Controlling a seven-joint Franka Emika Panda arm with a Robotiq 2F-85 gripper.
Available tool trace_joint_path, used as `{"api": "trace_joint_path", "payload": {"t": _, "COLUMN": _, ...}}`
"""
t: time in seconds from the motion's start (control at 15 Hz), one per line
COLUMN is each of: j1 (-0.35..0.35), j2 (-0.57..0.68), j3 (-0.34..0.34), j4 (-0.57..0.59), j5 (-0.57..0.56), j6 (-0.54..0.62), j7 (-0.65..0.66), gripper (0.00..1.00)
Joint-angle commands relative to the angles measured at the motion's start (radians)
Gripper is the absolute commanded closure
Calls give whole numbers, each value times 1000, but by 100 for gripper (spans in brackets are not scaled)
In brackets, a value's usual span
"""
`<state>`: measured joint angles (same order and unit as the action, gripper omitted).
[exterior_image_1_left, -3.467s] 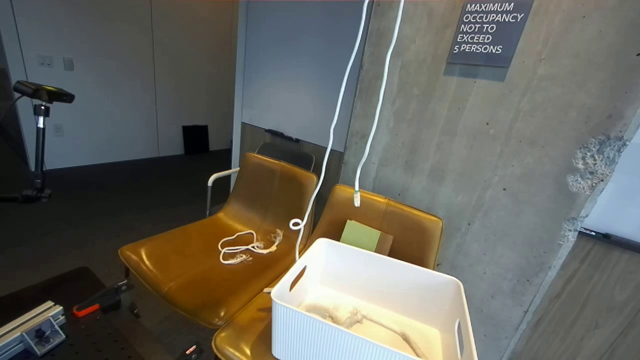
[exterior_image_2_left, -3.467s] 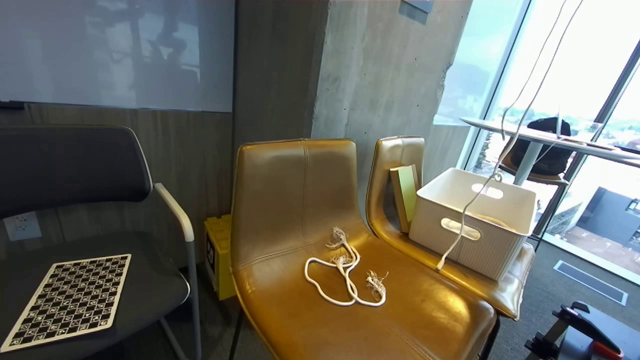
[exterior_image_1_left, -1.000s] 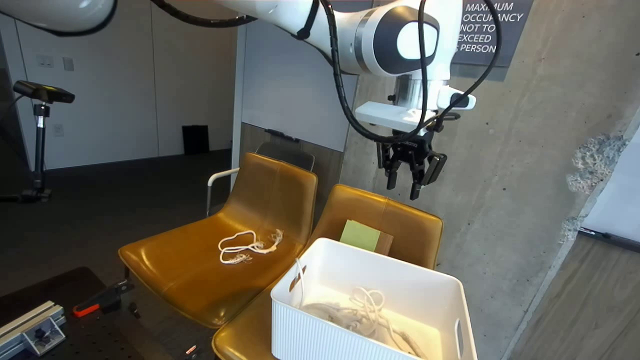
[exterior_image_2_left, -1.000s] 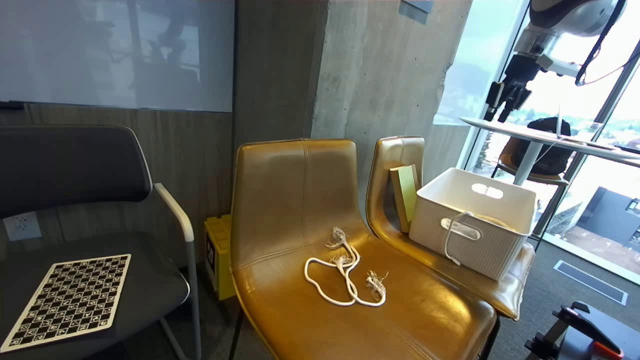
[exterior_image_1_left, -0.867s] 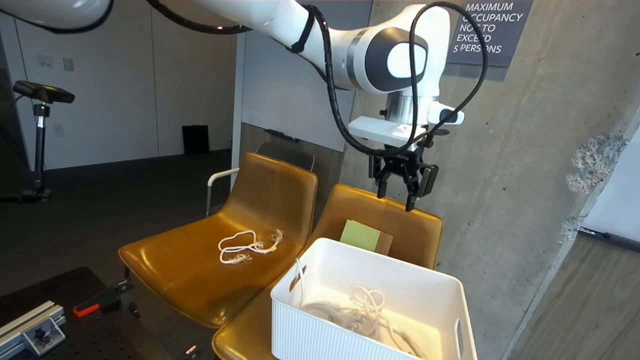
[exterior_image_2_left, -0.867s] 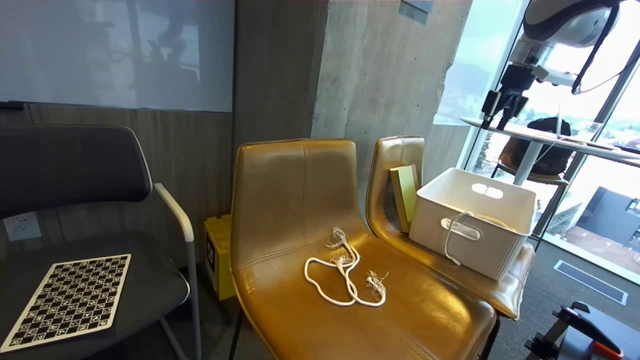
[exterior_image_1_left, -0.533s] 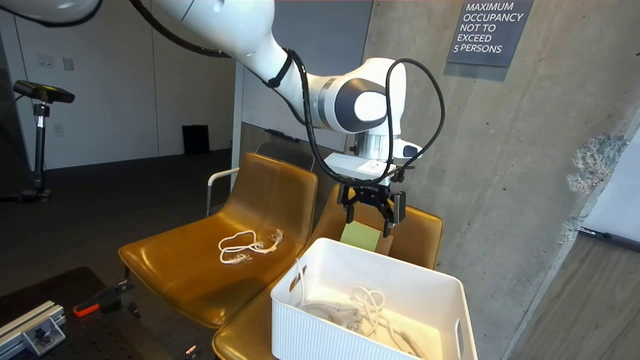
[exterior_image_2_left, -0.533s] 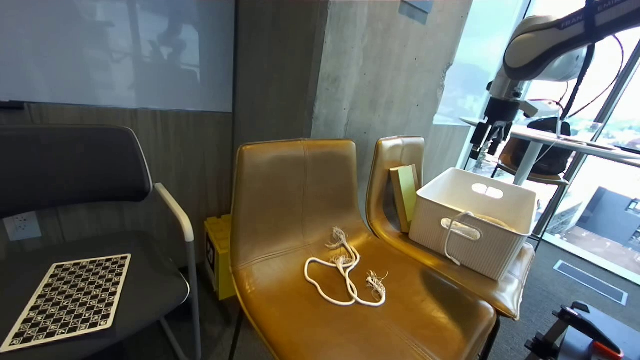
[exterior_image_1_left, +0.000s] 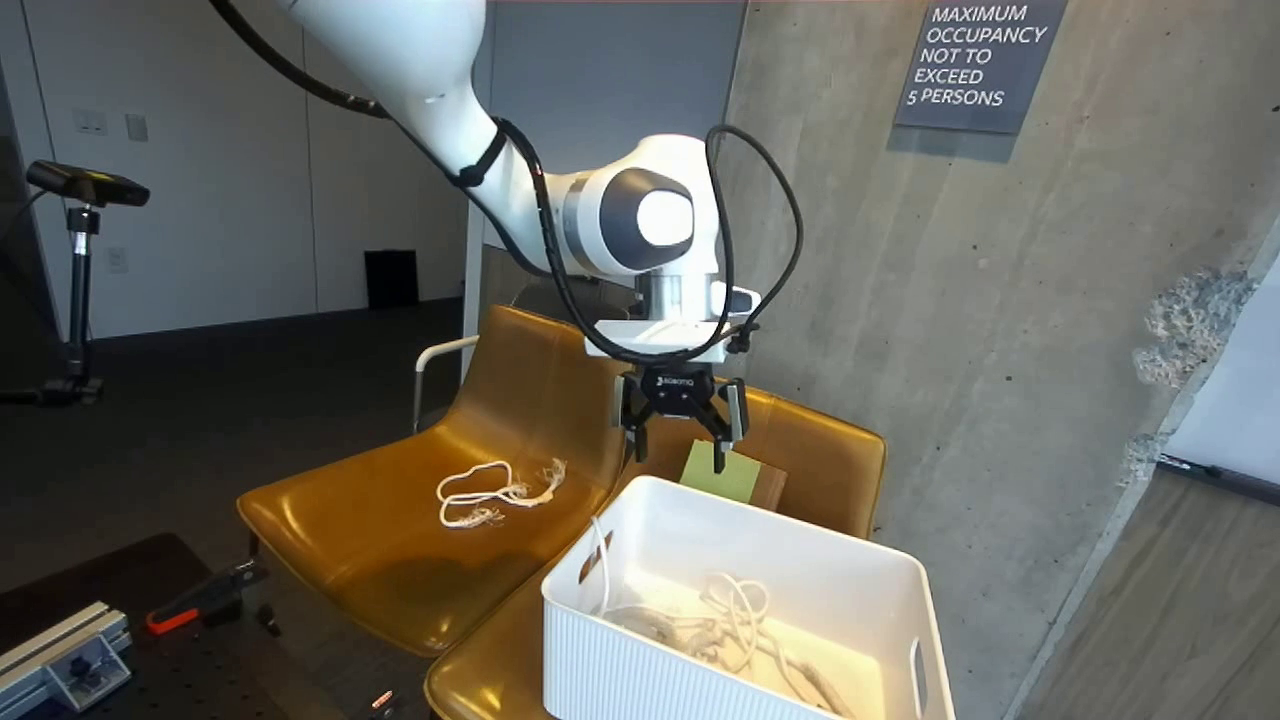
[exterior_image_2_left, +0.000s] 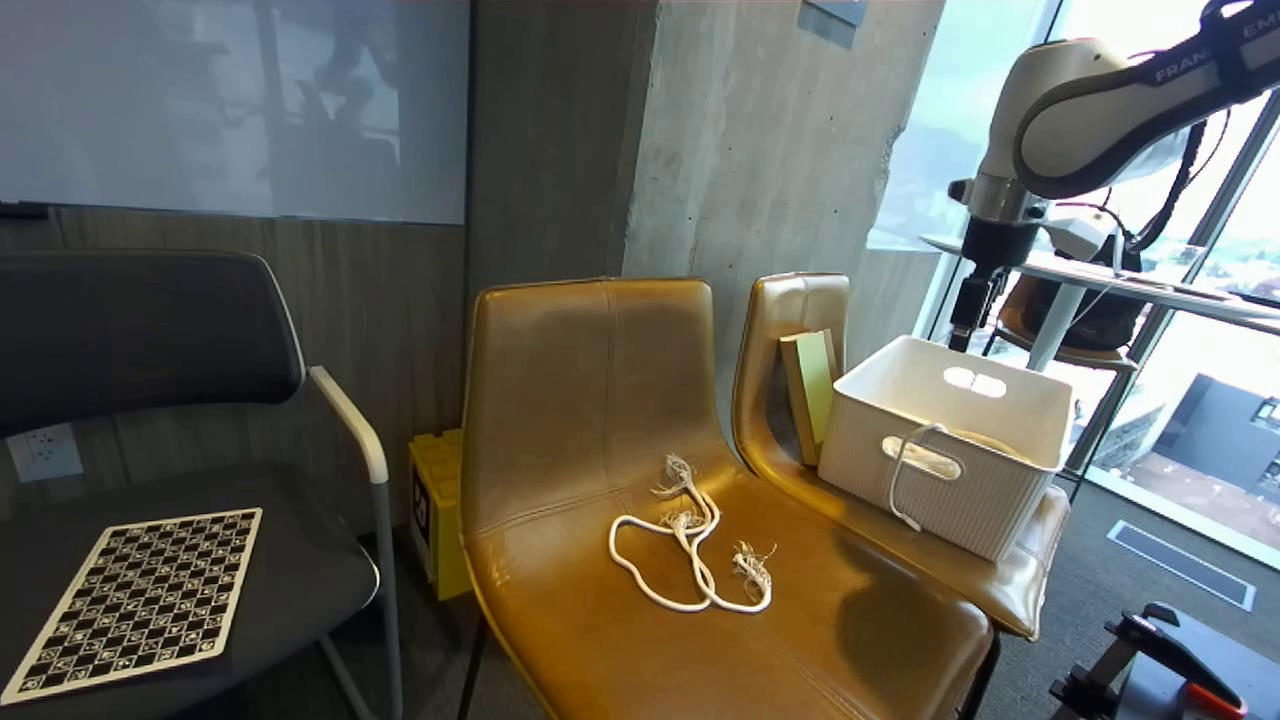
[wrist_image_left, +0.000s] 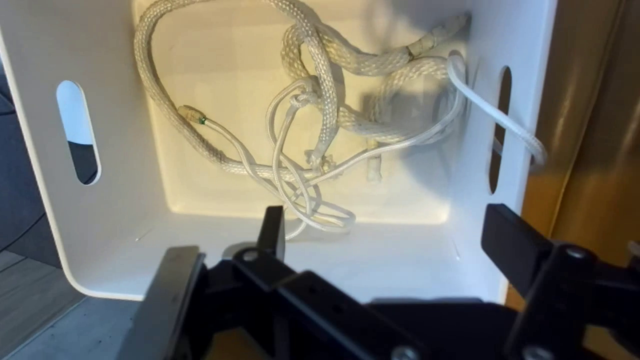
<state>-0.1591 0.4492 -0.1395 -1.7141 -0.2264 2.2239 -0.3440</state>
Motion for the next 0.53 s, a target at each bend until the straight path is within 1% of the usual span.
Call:
{"api": "trace_joint_path", "payload": {"t": 0.0, "j1": 34, "j2": -72, "j3": 26, "j4": -151, "j5": -75, "j6": 69, "j7": -8, "gripper": 0}}
{"api": "trace_joint_path", "payload": {"t": 0.2, "j1": 81, "j2": -73, "j3": 37, "j4": -234, "j5": -170, "j6": 135, "j7": 9, "gripper": 0}}
{"api": "trace_joint_path", "payload": {"t": 0.47, "j1": 151, "j2": -50, "j3": 22, "j4": -269, "j5": -325, "j6": 179, "j7": 81, "gripper": 0}}
